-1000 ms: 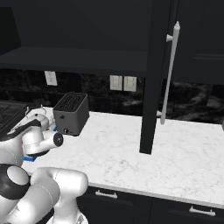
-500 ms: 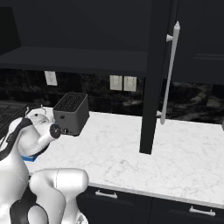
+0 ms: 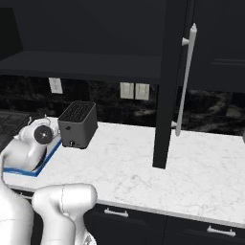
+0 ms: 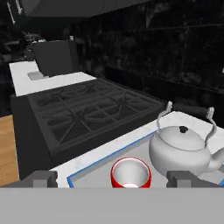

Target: Pick the kettle from the counter and place it on the tray. Then pick the mug from the cabinet and place it on the tray. Then close the cabinet doors.

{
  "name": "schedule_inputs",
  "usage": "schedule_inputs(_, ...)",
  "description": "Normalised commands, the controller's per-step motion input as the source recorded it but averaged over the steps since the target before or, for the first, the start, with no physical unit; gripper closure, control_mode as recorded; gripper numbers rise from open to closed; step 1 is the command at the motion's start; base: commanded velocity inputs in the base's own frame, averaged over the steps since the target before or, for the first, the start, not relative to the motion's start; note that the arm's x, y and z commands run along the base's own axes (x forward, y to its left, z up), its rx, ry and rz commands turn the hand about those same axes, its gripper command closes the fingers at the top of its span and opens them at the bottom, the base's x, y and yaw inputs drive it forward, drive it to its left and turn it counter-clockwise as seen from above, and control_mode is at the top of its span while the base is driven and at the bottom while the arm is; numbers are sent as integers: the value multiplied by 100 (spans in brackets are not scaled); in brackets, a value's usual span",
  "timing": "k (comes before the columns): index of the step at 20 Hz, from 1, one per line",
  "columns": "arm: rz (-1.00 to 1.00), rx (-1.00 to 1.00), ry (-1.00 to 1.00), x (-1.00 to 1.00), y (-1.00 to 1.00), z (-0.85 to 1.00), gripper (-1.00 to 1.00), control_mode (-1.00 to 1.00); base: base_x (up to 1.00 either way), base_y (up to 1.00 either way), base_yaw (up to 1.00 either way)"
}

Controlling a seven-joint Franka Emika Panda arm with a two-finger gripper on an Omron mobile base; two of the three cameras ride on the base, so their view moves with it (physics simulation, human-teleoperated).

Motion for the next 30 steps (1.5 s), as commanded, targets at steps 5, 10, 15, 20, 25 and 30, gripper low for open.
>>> schedule_inputs(5, -38, -4, 1, -28, -21, 74, -100, -100, 0, 0, 0)
schedule_inputs(10, -41, 0, 12, -34, -33, 68, -100, -100, 0, 0, 0)
schedule_inputs(15, -40, -2, 25, -26, -35, 61, -100, -100, 0, 0, 0)
schedule_inputs(20, -34, -3, 24, -22, -43, 45, -100, -100, 0, 0, 0)
schedule_inputs(25, -20, -16, -7, -34, -29, 5, -100, -100, 0, 0, 0)
schedule_inputs(30, -2, -2, -3, -35, -37, 10, -100, -100, 0, 0, 0)
